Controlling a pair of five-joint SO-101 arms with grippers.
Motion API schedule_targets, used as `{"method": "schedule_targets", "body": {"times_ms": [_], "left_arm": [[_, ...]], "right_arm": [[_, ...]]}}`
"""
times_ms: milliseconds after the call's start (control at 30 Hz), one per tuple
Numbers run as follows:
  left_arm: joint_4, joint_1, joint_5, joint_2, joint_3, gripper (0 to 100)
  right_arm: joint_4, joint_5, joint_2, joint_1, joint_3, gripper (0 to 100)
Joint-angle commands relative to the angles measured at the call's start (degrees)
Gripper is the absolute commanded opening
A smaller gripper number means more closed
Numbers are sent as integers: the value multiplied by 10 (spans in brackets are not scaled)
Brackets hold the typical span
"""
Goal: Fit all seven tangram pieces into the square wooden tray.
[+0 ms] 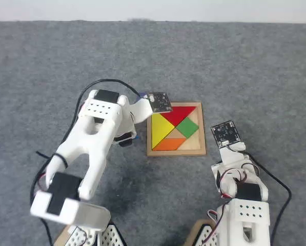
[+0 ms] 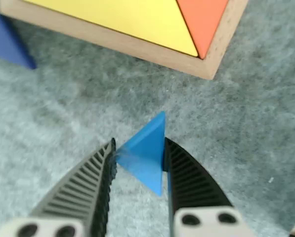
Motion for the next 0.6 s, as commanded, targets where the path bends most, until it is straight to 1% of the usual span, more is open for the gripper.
{"method": "schedule_targets", "body": {"times_ms": [0,67,167,300,400,500,567], "left_arm": [[7,33,91,-60,-12,26],[-2,71,131,-59,-13,26],[-41,129,189,-59,-14,26],[-113,184,292,-58,-14,26],[-153,207,362,-47,-17,26],[-168,214,425,-7,-53,25],[-165,212,470,33,-100,24]], "right_arm": [[-8,11,-9,-5,-4,158],[-8,11,-9,-5,-4,158],[-8,11,-9,-4,-4,158],[-8,11,-9,-2,-4,158],[-8,11,-9,-2,-4,158],[-8,10,-9,-1,-4,158],[-8,9,-9,-1,-4,158]]}}
